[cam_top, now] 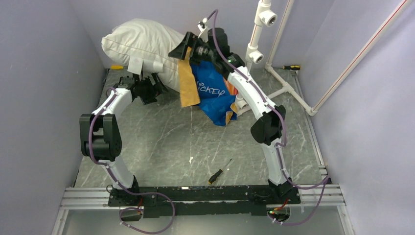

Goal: Put the pillow into the pillowcase
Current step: Stuff the pillow into the pillowcase.

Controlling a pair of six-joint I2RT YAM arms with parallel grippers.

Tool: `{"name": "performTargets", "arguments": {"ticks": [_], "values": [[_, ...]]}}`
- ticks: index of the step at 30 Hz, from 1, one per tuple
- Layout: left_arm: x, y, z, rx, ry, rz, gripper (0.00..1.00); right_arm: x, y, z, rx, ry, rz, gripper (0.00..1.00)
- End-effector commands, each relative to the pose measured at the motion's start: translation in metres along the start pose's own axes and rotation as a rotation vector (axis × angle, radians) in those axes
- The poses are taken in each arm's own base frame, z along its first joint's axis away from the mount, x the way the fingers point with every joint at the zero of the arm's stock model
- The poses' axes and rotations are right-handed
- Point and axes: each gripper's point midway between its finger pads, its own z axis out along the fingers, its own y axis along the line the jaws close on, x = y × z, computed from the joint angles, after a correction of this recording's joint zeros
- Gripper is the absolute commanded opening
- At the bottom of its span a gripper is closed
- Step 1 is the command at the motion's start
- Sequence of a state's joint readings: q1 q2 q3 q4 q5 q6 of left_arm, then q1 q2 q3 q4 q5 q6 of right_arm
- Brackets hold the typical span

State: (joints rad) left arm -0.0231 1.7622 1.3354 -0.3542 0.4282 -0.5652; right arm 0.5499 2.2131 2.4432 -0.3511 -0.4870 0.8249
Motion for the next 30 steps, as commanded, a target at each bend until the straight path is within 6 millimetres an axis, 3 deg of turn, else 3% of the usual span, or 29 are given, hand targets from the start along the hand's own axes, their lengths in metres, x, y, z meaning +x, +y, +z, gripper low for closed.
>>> {"name": "performTargets", "arguments": {"ticks": [1, 10, 13, 17, 20, 23, 25, 27, 28, 30], "values": [[-0.039, -0.054, -0.028, 0.148, -0.124, 0.222, 0.93, 0.025, -0.034, 0.016, 0.109, 0.032, -0.028, 0.8], [-0.019, -0.036, -0.042, 0.055, -0.065, 0.23, 0.93, 0.033, -0.044, 0.04, 0.178, -0.037, -0.077, 0.83], [-0.002, -0.016, -0.048, -0.028, -0.008, 0.154, 0.94, 0.031, -0.046, 0.024, 0.225, -0.014, -0.046, 0.84], [0.048, 0.01, -0.059, -0.106, 0.143, 0.021, 0.94, 0.03, -0.053, -0.011, 0.298, 0.007, -0.012, 0.83], [0.083, 0.015, -0.072, -0.099, 0.19, -0.052, 0.94, 0.029, -0.064, -0.019, 0.32, 0.004, -0.026, 0.67], [0.11, 0.015, -0.093, -0.107, 0.21, -0.077, 0.93, 0.027, -0.073, -0.009, 0.281, 0.011, -0.004, 0.37], [0.123, 0.012, -0.113, -0.121, 0.21, -0.042, 0.93, 0.028, -0.076, 0.002, 0.235, 0.039, 0.007, 0.27], [0.131, 0.01, -0.13, -0.124, 0.189, 0.011, 0.93, 0.027, -0.069, 0.012, 0.174, 0.063, 0.007, 0.17], [0.13, 0.008, -0.139, -0.124, 0.163, 0.038, 0.93, 0.031, -0.069, 0.015, 0.157, 0.08, 0.018, 0.02], [0.12, 0.005, -0.153, -0.124, 0.081, 0.101, 0.94, 0.042, -0.067, 0.018, 0.125, 0.11, 0.046, 0.0]]}}
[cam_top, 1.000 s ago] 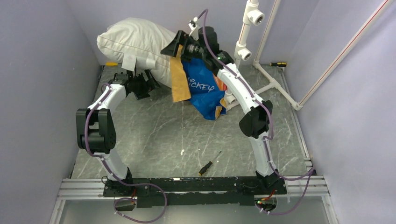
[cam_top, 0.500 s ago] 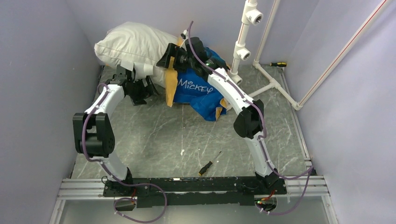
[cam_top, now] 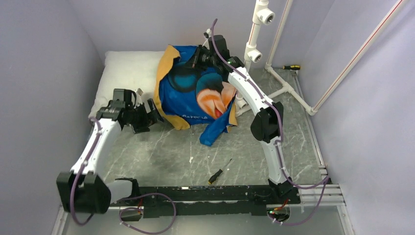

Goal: Put the pillow into the pillowcase
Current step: Stuff the pillow into the pillowcase.

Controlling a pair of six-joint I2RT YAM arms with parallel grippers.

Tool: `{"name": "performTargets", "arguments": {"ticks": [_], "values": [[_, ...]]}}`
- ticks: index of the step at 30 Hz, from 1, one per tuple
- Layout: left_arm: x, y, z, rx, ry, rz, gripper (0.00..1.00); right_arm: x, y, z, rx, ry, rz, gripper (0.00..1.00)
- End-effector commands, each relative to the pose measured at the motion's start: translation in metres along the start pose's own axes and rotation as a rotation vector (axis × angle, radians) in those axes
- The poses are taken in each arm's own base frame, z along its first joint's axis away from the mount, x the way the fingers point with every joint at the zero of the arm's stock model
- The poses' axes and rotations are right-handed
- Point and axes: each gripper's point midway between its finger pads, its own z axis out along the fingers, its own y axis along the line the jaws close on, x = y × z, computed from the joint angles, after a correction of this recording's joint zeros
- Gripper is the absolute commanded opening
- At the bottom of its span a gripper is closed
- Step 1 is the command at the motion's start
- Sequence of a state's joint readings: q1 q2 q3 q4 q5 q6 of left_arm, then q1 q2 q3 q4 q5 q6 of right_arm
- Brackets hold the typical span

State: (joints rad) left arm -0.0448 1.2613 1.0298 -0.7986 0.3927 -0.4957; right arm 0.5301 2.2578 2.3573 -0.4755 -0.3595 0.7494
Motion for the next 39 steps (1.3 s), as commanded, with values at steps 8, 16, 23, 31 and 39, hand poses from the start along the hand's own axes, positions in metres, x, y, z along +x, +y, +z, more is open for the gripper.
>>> {"name": "performTargets", "arguments": {"ticks": [8, 16, 23, 31, 39], "values": [[-0.077, -0.016, -0.071, -0.128, -0.356, 0.2, 0.96, 0.042, 0.05, -0.03, -0.164, 0.125, -0.02, 0.49], [-0.173, 0.019, -0.055, -0.273, -0.387, 0.063, 0.99, 0.059, 0.071, -0.023, -0.205, 0.177, 0.014, 0.66], [-0.236, 0.084, -0.067, -0.454, -0.461, -0.053, 1.0, 0.064, 0.071, 0.009, -0.224, 0.195, 0.095, 0.68], [-0.247, 0.115, -0.004, -0.307, -0.325, 0.007, 0.91, 0.061, 0.065, 0.044, -0.299, 0.183, 0.196, 0.25], [-0.189, 0.053, 0.015, 0.032, -0.18, 0.114, 0.0, 0.022, 0.103, 0.017, -0.505, 0.146, 0.228, 0.0]]}}
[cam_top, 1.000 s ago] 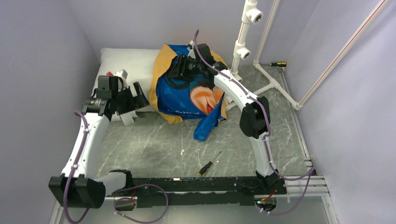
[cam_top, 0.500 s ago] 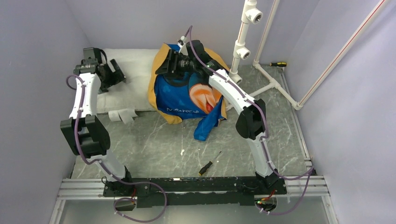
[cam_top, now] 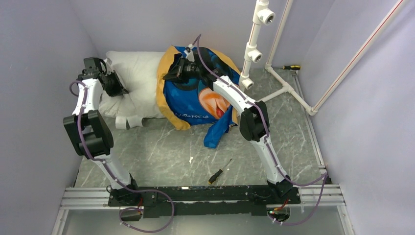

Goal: Put the pillow into the pillowcase
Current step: Stuff the pillow into the pillowcase.

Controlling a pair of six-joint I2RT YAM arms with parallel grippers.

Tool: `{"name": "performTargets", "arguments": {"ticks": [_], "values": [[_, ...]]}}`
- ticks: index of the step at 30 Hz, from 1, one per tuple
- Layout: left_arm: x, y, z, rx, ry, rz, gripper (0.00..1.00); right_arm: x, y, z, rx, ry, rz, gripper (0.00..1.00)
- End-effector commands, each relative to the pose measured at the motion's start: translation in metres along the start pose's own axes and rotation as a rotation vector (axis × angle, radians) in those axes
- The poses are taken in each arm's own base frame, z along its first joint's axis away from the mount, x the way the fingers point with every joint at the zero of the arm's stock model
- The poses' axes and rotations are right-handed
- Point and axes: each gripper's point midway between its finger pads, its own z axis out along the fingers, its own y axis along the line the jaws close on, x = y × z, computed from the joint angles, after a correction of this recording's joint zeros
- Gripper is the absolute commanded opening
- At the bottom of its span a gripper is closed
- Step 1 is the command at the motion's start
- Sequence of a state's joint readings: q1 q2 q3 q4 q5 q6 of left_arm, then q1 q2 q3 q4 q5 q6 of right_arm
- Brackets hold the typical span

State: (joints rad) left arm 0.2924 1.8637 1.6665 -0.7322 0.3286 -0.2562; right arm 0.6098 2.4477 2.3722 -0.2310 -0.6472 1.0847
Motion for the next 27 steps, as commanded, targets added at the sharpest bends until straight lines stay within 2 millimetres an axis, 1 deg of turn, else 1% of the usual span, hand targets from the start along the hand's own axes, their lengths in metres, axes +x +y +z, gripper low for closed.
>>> {"name": "performTargets", "arguments": {"ticks": [1, 3, 4, 5, 7, 8, 11, 14, 16, 18, 19, 21, 23, 24, 25, 26, 27], "values": [[0.044, -0.056, -0.019, 0.233, 0.073, 0.109, 0.0, -0.032, 0.1, -0.036, -0.282, -0.072, -0.093, 0.0], [0.056, -0.074, -0.04, 0.263, 0.051, 0.145, 0.0, -0.032, 0.126, -0.044, -0.361, -0.075, -0.102, 0.0], [0.061, -0.085, -0.054, 0.283, 0.033, 0.152, 0.0, -0.032, 0.134, -0.047, -0.388, -0.069, -0.082, 0.0], [0.072, -0.09, -0.062, 0.271, 0.042, 0.151, 0.0, -0.029, 0.142, -0.048, -0.414, -0.06, -0.074, 0.0], [0.082, -0.098, -0.079, 0.253, 0.015, 0.13, 0.0, -0.023, 0.156, -0.049, -0.457, -0.046, -0.061, 0.0], [0.087, -0.105, -0.089, 0.267, -0.009, 0.111, 0.0, -0.02, 0.161, -0.049, -0.471, -0.04, -0.054, 0.0], [0.102, -0.128, -0.115, 0.306, -0.07, 0.079, 0.0, -0.003, 0.173, -0.042, -0.499, -0.011, -0.04, 0.0], [0.119, -0.15, -0.134, 0.346, -0.08, 0.058, 0.0, 0.018, 0.182, -0.028, -0.525, 0.024, -0.02, 0.0], [0.127, -0.163, -0.143, 0.386, -0.058, 0.033, 0.0, 0.033, 0.189, -0.019, -0.542, 0.045, -0.016, 0.0], [0.137, -0.176, -0.146, 0.424, -0.027, 0.015, 0.0, 0.046, 0.193, -0.012, -0.55, 0.061, -0.023, 0.0], [0.142, -0.18, -0.145, 0.43, -0.014, 0.009, 0.0, 0.054, 0.191, -0.006, -0.534, 0.074, -0.024, 0.0], [0.149, -0.18, -0.138, 0.418, -0.008, -0.008, 0.0, 0.066, 0.174, 0.004, -0.478, 0.098, -0.065, 0.0], [0.153, -0.168, -0.127, 0.356, -0.009, -0.052, 0.0, 0.071, 0.151, 0.008, -0.373, 0.107, -0.121, 0.0], [0.154, -0.162, -0.121, 0.324, -0.008, -0.074, 0.0, 0.071, 0.139, 0.006, -0.312, 0.103, -0.15, 0.03], [0.155, -0.158, -0.117, 0.303, -0.008, -0.081, 0.0, 0.068, 0.131, 0.0, -0.258, 0.087, -0.184, 0.26], [0.156, -0.157, -0.113, 0.296, -0.003, -0.087, 0.0, 0.062, 0.118, -0.008, -0.186, 0.063, -0.205, 0.44], [0.157, -0.156, -0.11, 0.292, 0.003, -0.09, 0.0, 0.055, 0.114, -0.019, -0.136, 0.031, -0.244, 0.55]]}}
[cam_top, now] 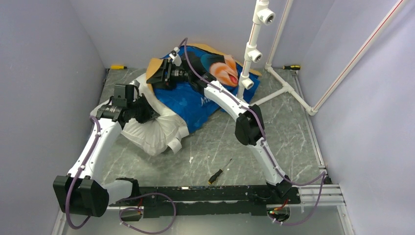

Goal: Put the pillow into the pillowcase
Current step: Stuff the pillow into the pillowcase.

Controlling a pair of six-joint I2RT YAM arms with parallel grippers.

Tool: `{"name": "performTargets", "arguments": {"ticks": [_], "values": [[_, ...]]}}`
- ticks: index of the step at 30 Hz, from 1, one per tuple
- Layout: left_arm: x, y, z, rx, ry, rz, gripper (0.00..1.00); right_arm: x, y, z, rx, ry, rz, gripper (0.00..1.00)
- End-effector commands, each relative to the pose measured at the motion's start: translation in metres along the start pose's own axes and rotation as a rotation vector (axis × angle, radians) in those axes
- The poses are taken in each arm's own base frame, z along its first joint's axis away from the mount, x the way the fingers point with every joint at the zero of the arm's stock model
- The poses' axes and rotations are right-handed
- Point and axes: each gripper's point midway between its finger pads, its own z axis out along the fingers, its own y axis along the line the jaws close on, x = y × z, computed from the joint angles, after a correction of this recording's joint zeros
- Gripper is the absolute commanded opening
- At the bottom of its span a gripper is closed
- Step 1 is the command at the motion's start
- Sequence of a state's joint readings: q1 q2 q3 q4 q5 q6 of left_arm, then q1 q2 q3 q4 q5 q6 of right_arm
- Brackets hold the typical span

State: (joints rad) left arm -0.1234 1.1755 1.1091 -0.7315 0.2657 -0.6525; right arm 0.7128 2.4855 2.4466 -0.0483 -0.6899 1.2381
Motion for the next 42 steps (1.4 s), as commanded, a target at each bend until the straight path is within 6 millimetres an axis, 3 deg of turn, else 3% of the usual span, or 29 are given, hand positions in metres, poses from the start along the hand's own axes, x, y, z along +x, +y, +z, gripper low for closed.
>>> {"name": "performTargets", "arguments": {"ticks": [1, 4, 8, 9, 12, 16, 19, 25, 28, 31, 36, 39, 42], "values": [[-0.013, -0.025, 0.007, 0.092, -0.046, -0.031, 0.0, 0.007, 0.049, -0.048, 0.125, -0.04, -0.295, 0.63], [-0.013, -0.029, 0.013, 0.101, -0.02, -0.049, 0.0, -0.004, 0.051, -0.083, 0.257, -0.097, -0.411, 0.75], [-0.014, -0.032, 0.017, 0.118, -0.009, -0.069, 0.0, -0.002, 0.042, -0.128, 0.445, -0.145, -0.523, 0.85], [-0.014, -0.032, 0.017, 0.12, -0.008, -0.071, 0.0, 0.001, 0.025, -0.14, 0.521, -0.155, -0.52, 0.88], [-0.012, -0.033, 0.019, 0.12, 0.005, -0.077, 0.0, 0.012, 0.008, -0.18, 0.638, -0.202, -0.55, 1.0], [-0.01, -0.031, 0.02, 0.109, 0.022, -0.078, 0.0, 0.038, -0.032, -0.217, 0.73, -0.198, -0.559, 1.0], [-0.009, -0.029, 0.02, 0.105, 0.029, -0.081, 0.0, 0.057, -0.069, -0.234, 0.775, -0.193, -0.538, 1.0], [-0.007, -0.029, 0.022, 0.103, 0.041, -0.086, 0.0, 0.095, -0.134, -0.236, 0.754, -0.141, -0.378, 1.0], [-0.006, -0.027, 0.022, 0.099, 0.048, -0.091, 0.0, 0.108, -0.157, -0.225, 0.721, -0.115, -0.299, 1.0], [-0.006, -0.028, 0.022, 0.099, 0.051, -0.089, 0.0, 0.109, -0.173, -0.211, 0.715, -0.084, -0.296, 1.0], [-0.011, -0.029, 0.018, 0.095, 0.04, -0.082, 0.0, 0.097, -0.203, -0.182, 0.794, -0.07, -0.393, 1.0], [-0.014, -0.03, 0.017, 0.092, 0.037, -0.083, 0.0, 0.076, -0.22, -0.175, 0.882, -0.142, -0.425, 0.97], [-0.015, -0.033, 0.015, 0.098, 0.036, -0.088, 0.0, 0.046, -0.224, -0.176, 0.952, -0.266, -0.459, 0.86]]}}
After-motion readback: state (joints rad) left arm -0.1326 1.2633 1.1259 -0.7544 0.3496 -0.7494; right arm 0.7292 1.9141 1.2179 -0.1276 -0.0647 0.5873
